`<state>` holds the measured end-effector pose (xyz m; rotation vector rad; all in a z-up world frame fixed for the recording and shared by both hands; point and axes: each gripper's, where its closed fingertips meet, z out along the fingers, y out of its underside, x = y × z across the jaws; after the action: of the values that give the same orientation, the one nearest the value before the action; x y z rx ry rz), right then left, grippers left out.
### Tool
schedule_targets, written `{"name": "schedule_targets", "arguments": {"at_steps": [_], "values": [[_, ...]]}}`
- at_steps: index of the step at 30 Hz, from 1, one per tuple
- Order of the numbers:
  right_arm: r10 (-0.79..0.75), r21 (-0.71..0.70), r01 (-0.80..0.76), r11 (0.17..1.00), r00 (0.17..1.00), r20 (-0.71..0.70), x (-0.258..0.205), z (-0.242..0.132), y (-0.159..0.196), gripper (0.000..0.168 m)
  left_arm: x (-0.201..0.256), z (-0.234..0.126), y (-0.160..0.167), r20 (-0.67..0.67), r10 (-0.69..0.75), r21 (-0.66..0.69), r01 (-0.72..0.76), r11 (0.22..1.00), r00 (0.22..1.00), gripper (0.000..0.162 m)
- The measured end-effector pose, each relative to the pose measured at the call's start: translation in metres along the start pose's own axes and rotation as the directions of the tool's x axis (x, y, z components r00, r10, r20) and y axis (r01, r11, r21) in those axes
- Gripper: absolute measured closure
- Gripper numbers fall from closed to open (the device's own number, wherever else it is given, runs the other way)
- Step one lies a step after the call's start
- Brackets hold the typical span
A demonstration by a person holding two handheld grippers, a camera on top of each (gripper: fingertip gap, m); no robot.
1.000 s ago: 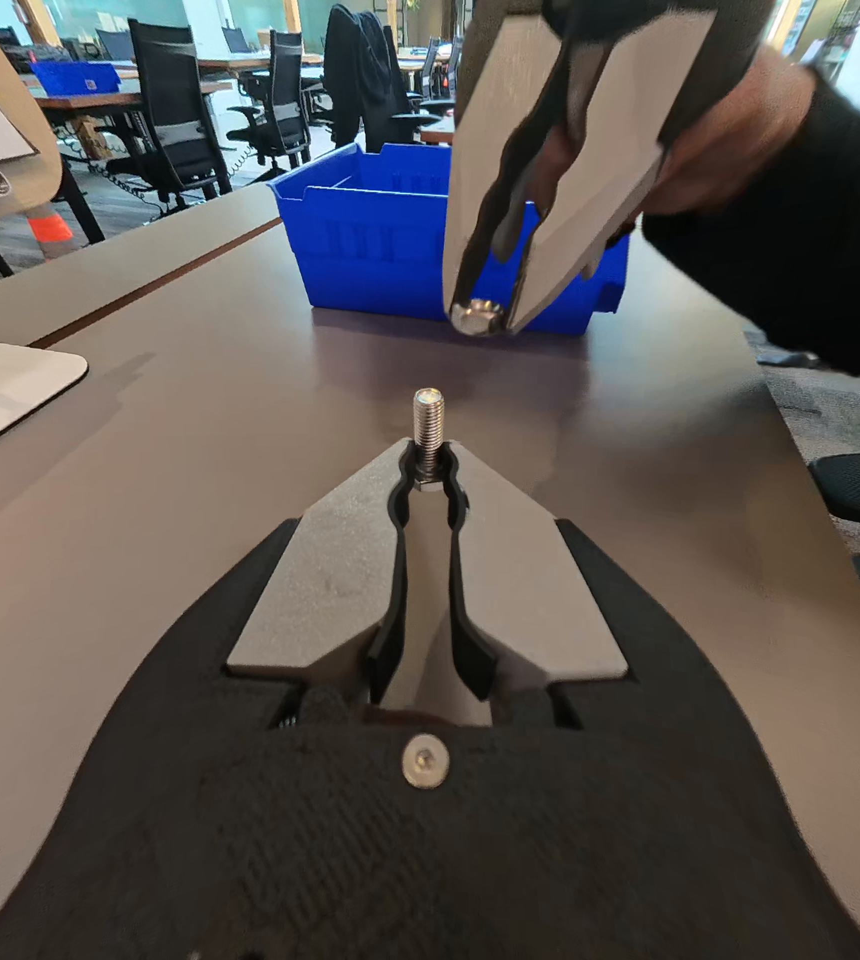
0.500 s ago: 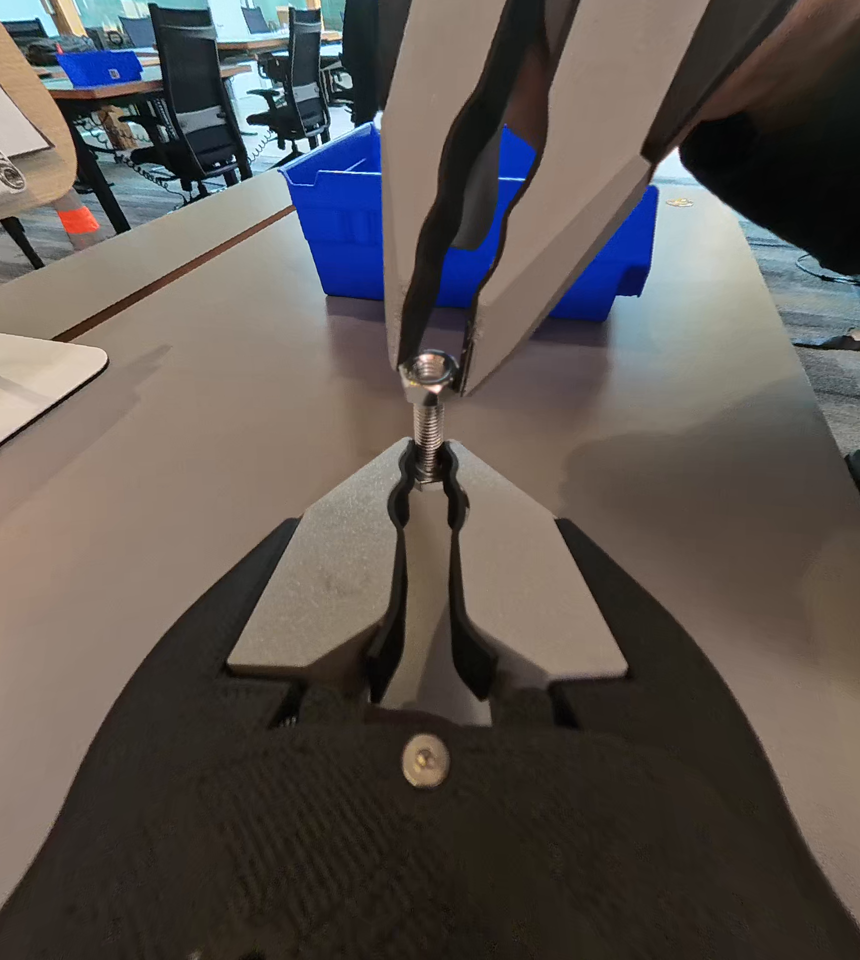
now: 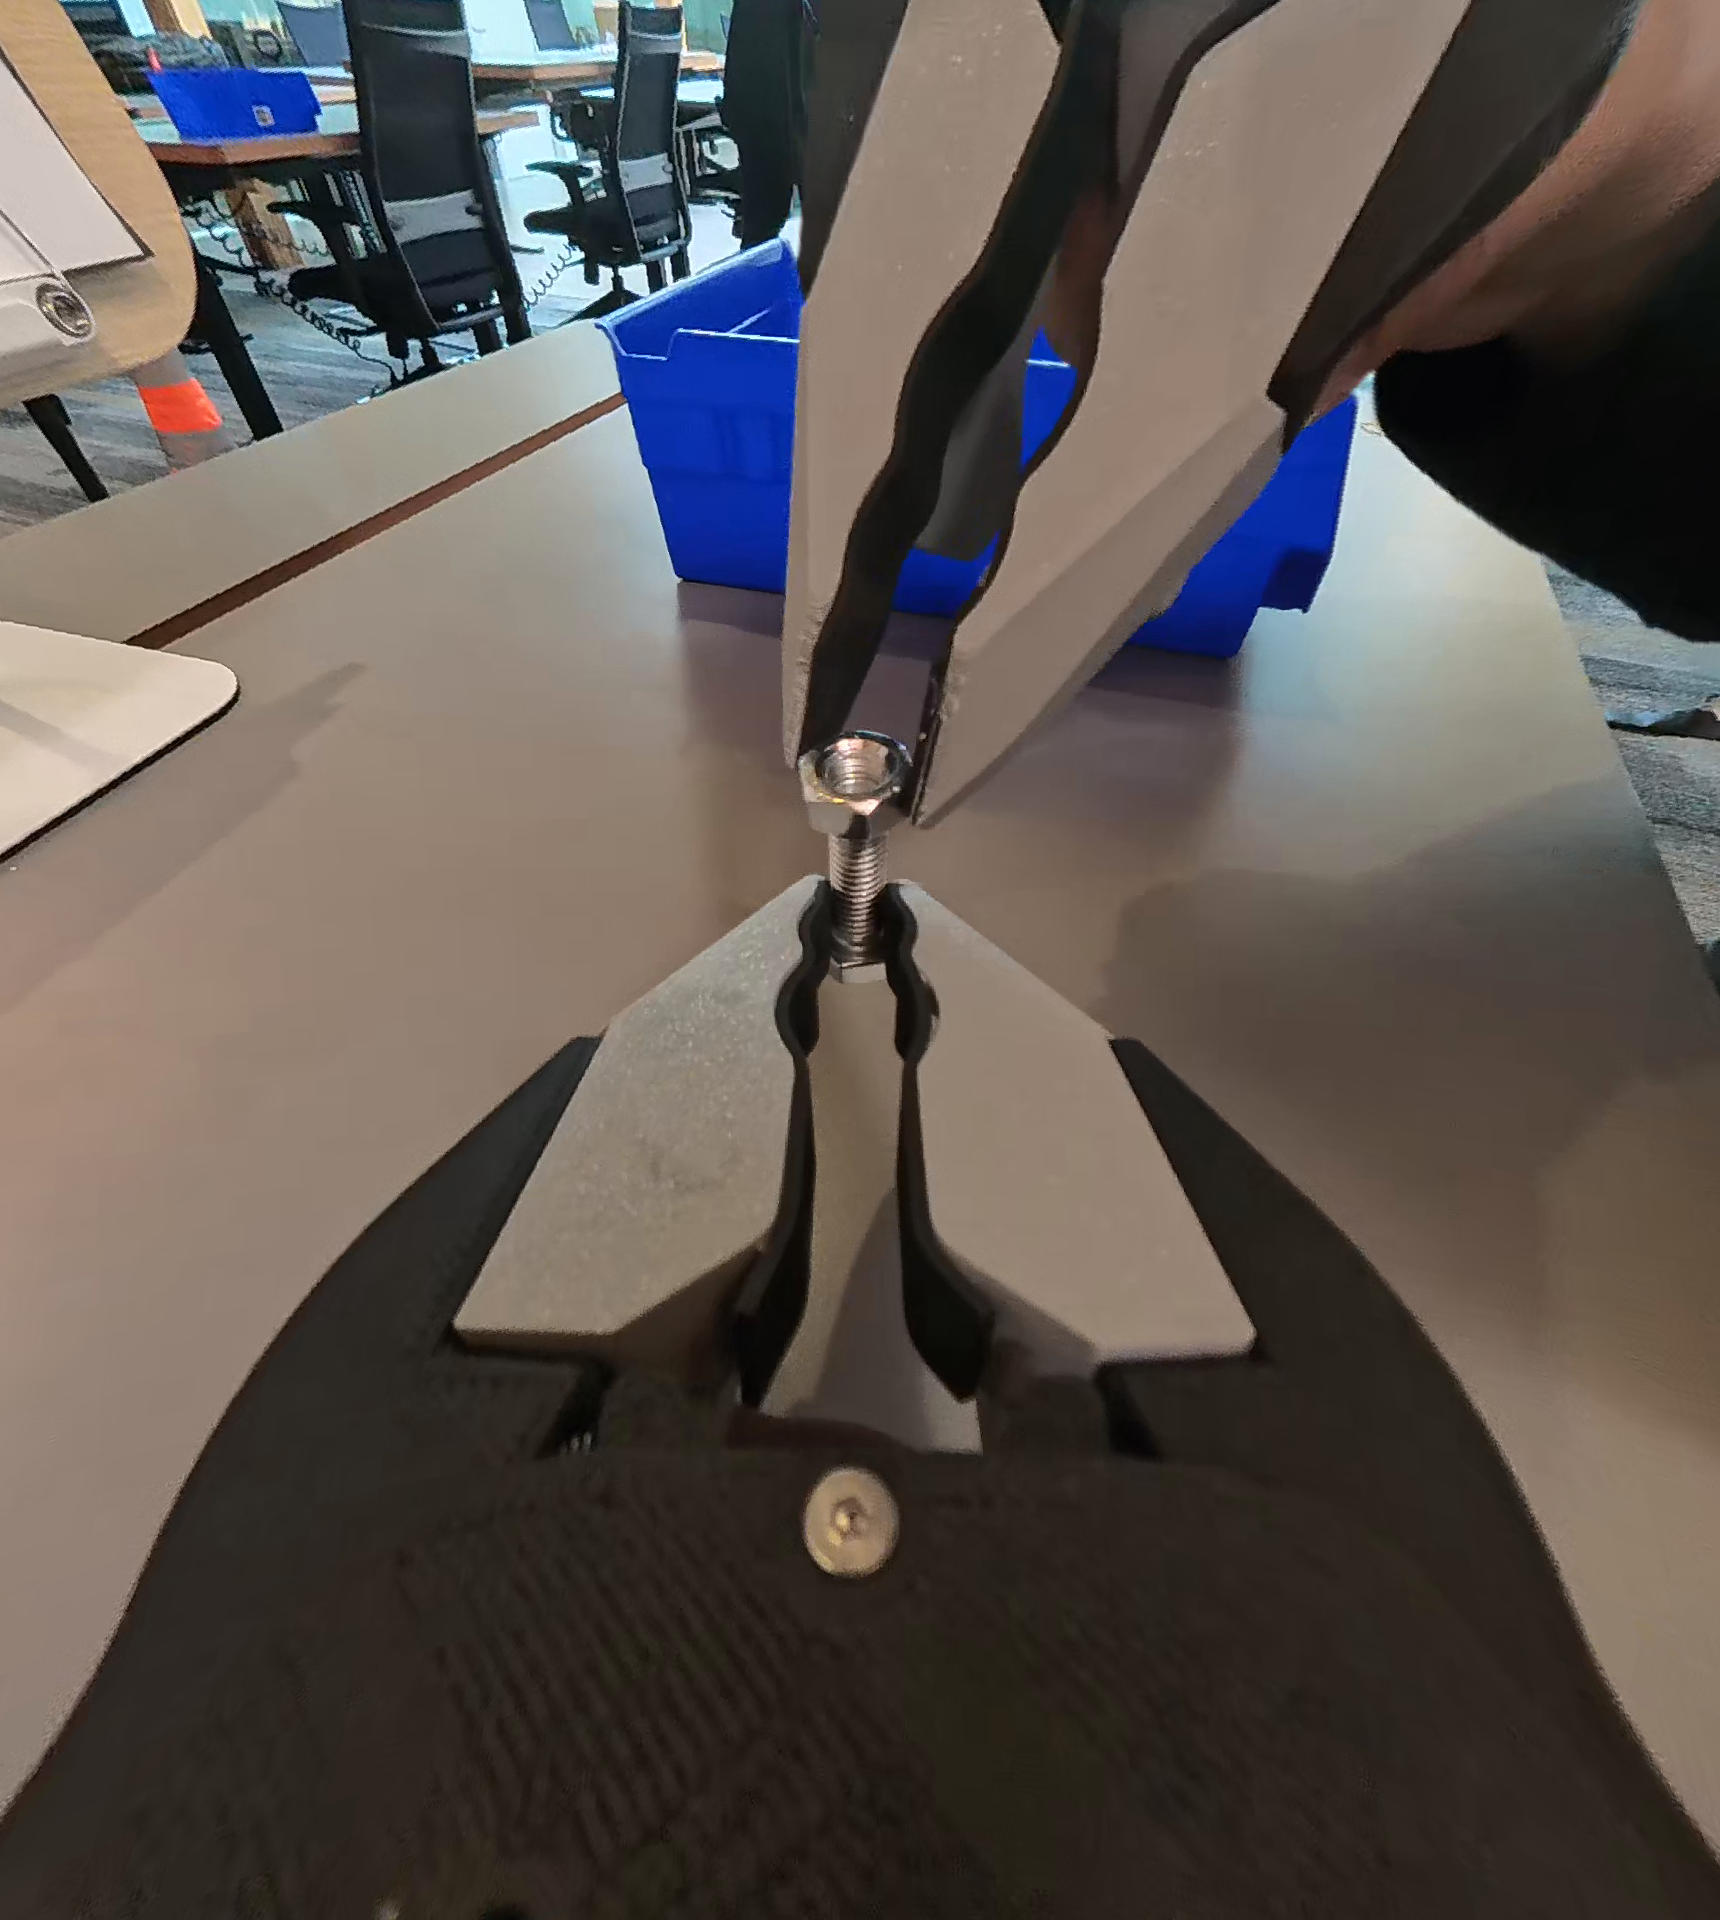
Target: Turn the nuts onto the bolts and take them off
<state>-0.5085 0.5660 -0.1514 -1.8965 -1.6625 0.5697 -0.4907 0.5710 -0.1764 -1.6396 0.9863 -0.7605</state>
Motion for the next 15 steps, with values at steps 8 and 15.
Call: {"name": "schedule_targets", "arguments": {"at_steps": [8,15], "values": [[0.063,0.03,-0.062,0.998,0.998,-0.023,0.0021,0.0019,0.0013,0.153,-0.0014,0.0016,0.0021,0.02,-0.005,-0.016,0.006,1.0,1.0,0.155],[0.12,0.08,-0.115,0.99,0.991,-0.065,0.0059,0.0037,0.0012,0.153,-0.0055,0.0026,0.0032,0.059,-0.025,-0.024,0.026,0.999,0.998,0.156]]}}
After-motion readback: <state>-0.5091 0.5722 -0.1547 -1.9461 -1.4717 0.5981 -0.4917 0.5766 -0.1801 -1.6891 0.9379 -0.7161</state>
